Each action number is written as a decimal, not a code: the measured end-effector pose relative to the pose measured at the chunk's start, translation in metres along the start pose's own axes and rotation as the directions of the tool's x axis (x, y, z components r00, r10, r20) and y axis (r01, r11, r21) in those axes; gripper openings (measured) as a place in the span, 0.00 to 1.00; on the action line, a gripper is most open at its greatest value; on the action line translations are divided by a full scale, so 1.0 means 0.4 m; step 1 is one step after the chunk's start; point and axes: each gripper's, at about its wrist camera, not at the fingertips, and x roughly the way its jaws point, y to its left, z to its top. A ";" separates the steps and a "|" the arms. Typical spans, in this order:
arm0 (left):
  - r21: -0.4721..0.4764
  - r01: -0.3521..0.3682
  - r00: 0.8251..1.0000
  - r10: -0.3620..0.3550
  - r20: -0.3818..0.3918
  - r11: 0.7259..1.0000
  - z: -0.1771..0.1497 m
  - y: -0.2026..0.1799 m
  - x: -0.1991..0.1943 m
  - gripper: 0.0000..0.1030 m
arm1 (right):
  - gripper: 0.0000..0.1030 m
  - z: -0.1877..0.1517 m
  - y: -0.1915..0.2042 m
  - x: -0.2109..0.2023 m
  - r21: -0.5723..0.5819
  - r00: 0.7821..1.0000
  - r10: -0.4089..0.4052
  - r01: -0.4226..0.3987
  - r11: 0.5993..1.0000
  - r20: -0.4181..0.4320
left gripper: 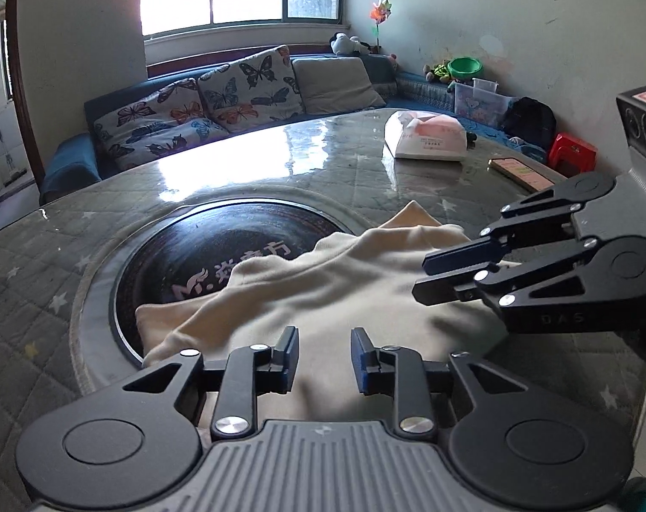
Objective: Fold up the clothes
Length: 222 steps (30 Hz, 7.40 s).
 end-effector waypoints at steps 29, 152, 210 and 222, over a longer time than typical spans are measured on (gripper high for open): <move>-0.138 -0.085 0.995 0.076 -0.068 0.987 -0.068 0.029 -0.035 0.36 | 0.28 -0.077 -0.033 -0.018 -0.009 0.998 0.064 -0.064 0.998 0.023; -0.246 -0.268 0.963 0.267 -0.041 0.932 -0.057 0.125 -0.108 1.00 | 1.00 -0.030 0.079 -0.074 0.019 0.994 -0.098 0.098 0.995 0.053; -0.818 0.005 0.984 -0.149 -0.099 0.575 -0.056 0.264 0.030 0.27 | 0.12 0.082 0.198 0.029 -0.082 0.952 0.306 -0.305 0.949 -0.002; -0.780 -0.016 0.986 -0.120 -0.116 0.626 -0.050 0.256 0.038 0.18 | 0.39 0.033 0.003 -0.006 0.023 0.997 0.069 -0.069 0.997 0.022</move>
